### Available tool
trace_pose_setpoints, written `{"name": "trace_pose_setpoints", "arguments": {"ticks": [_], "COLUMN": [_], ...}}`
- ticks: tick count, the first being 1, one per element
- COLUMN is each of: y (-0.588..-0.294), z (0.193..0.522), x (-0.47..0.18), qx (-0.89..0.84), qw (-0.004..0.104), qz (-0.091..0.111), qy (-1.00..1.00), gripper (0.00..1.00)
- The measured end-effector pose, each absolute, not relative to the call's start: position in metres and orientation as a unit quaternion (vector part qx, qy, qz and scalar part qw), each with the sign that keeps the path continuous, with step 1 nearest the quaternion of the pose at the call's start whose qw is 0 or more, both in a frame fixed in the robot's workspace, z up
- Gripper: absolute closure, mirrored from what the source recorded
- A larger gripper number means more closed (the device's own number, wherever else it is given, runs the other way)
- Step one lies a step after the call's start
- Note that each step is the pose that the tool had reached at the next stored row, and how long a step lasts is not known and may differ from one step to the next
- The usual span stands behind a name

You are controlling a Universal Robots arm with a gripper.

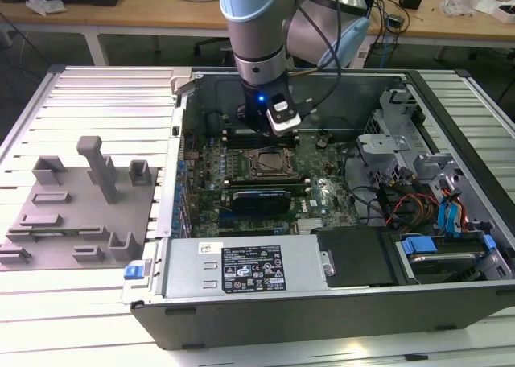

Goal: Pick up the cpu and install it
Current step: 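Install the first cpu locking lever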

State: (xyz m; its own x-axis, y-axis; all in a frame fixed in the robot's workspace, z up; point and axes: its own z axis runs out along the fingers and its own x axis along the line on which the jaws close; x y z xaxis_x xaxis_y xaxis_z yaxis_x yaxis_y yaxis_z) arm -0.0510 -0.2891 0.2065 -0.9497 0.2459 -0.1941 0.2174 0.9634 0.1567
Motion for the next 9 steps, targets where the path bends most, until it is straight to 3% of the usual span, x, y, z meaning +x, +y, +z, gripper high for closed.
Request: {"name": "trace_pose_setpoints", "arguments": {"ticks": [9], "y": [-0.2884], "z": [0.2057], "x": [-0.0613], "qx": [0.116], "qw": [0.123], "qz": [0.068], "qy": [0.983], "gripper": [0.89]}}
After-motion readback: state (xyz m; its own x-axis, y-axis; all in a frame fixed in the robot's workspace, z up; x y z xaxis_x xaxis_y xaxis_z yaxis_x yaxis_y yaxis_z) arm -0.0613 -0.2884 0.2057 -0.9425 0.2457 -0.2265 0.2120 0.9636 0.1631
